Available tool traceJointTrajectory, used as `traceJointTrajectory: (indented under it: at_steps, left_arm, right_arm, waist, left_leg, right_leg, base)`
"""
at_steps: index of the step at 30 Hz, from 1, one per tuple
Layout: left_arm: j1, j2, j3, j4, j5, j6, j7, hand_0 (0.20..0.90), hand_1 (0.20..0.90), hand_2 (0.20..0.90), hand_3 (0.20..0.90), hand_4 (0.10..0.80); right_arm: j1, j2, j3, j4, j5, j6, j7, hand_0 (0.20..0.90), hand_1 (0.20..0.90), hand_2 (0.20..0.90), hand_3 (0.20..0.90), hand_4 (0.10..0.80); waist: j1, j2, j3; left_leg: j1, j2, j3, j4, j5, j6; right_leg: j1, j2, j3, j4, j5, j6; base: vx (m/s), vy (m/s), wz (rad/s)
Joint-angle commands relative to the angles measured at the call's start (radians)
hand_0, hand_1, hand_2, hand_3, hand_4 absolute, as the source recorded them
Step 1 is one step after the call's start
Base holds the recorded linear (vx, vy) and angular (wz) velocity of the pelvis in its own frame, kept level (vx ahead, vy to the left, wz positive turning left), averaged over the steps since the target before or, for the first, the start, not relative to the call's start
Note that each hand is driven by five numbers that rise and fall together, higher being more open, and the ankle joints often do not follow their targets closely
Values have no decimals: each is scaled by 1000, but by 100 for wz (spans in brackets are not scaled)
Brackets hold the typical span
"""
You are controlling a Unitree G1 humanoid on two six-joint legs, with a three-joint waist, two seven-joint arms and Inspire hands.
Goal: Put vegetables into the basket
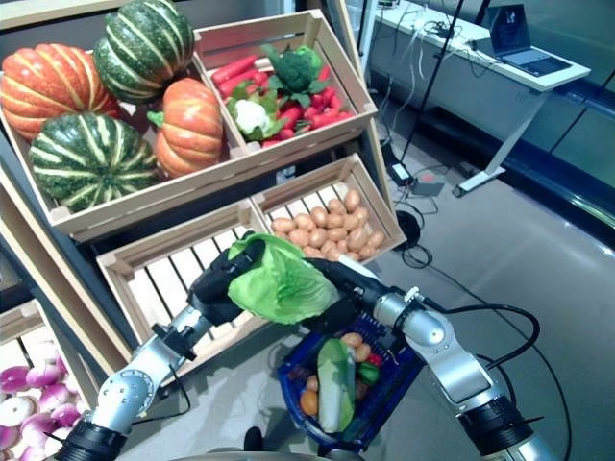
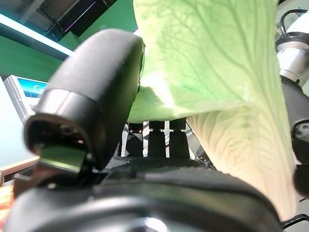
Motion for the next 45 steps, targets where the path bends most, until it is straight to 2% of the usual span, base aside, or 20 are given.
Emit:
traceJointTrajectory:
  at_steps: [1,16,17,18,19,31,40,45]
  left_arm:
    - [-94,-58,-11,-56,-95,-61,-81,300,300,300,300,400]
    - [-86,-51,17,-65,-75,-40,-72,300,300,300,300,400]
    - [-83,-50,21,-66,-69,-39,-65,458,458,458,458,505]
    - [-81,-49,27,-67,-71,-37,-61,749,749,749,749,700]
    - [-80,-50,31,-65,-65,-35,-61,900,900,900,900,800]
    - [-56,-31,97,-95,-8,-33,-58,900,900,900,900,800]
    - [-21,-33,168,-112,14,-12,-74,900,900,900,900,800]
    - [-8,-34,199,-112,45,-28,-60,900,900,900,900,800]
  right_arm:
    - [-83,36,-7,-16,71,-54,-92,300,300,300,300,400]
    - [-60,23,-49,-8,77,-51,-129,300,300,300,300,400]
    - [-49,21,-62,-8,67,-49,-134,300,300,300,300,400]
    - [-43,17,-72,-9,68,-48,-138,300,300,300,300,400]
    - [-39,16,-78,-8,70,-48,-143,300,300,300,300,400]
    - [53,-17,-227,0,82,-63,-219,300,300,300,300,400]
    - [144,-1,-383,-9,163,-119,-264,300,300,300,300,400]
    - [175,29,-439,7,240,-132,-317,300,300,300,300,400]
  waist:
    - [12,-31,-69]
    - [11,-32,-68]
    - [11,-32,-67]
    - [9,-32,-66]
    - [9,-32,-65]
    - [-7,-32,-53]
    - [-28,-34,-45]
    - [-34,-38,-36]
  left_leg:
    - [22,16,-22,1,-75,-32]
    - [24,18,-21,1,-75,-32]
    - [24,18,-20,1,-75,-31]
    - [24,18,-20,1,-75,-31]
    - [24,18,-20,1,-75,-32]
    - [24,22,-11,1,-77,-32]
    - [11,35,2,1,-68,-39]
    - [2,36,2,1,-66,-39]
  right_leg:
    - [24,-74,-20,1,29,52]
    - [26,-70,-16,1,28,49]
    - [25,-70,-16,1,29,50]
    - [24,-70,-15,1,29,50]
    - [24,-70,-15,1,29,50]
    - [20,-63,-5,1,30,50]
    - [8,-54,-2,1,30,48]
    - [3,-46,0,1,26,44]
  base:
    - [0,0,0]
    - [0,0,0]
    - [0,0,0]
    - [0,0,0]
    - [0,0,0]
    - [-7,-6,-2]
    - [-12,-20,-2]
    - [11,-42,-3]
